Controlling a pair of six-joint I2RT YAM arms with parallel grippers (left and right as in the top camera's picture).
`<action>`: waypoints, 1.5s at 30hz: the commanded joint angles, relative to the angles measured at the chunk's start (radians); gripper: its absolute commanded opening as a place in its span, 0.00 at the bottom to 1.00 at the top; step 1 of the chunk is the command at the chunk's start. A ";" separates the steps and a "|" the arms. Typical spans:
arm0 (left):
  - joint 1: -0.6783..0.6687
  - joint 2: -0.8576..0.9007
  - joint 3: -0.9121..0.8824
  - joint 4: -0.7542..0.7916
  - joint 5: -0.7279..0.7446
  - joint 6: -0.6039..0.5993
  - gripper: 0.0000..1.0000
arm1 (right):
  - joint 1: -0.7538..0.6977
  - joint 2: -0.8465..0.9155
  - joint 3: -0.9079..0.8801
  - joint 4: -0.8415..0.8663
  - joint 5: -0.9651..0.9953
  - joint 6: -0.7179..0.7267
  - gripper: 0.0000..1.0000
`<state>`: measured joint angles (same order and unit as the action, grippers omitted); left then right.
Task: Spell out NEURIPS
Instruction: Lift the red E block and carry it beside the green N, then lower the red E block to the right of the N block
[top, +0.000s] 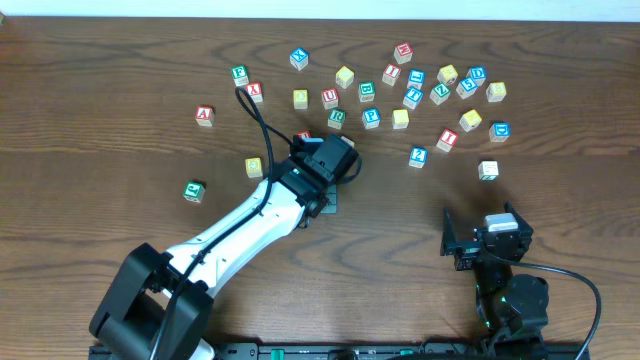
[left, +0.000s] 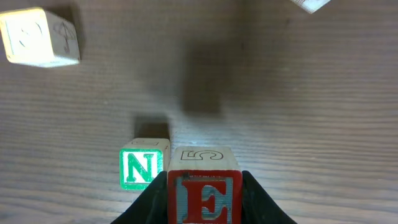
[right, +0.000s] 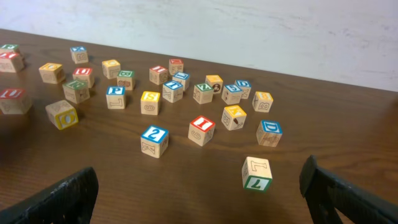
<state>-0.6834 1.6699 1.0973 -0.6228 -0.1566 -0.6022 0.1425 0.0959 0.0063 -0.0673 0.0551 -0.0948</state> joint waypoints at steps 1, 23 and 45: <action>-0.002 -0.005 -0.048 0.025 -0.013 -0.005 0.15 | -0.005 -0.004 -0.001 -0.004 -0.003 0.004 0.99; -0.003 -0.004 -0.129 0.132 -0.009 -0.005 0.15 | -0.005 -0.004 -0.001 -0.004 -0.003 0.004 0.99; -0.036 0.000 -0.151 0.188 -0.014 0.017 0.15 | -0.005 -0.004 -0.001 -0.004 -0.003 0.004 0.99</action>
<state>-0.7181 1.6699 0.9642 -0.4366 -0.1566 -0.5980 0.1425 0.0959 0.0063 -0.0673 0.0551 -0.0948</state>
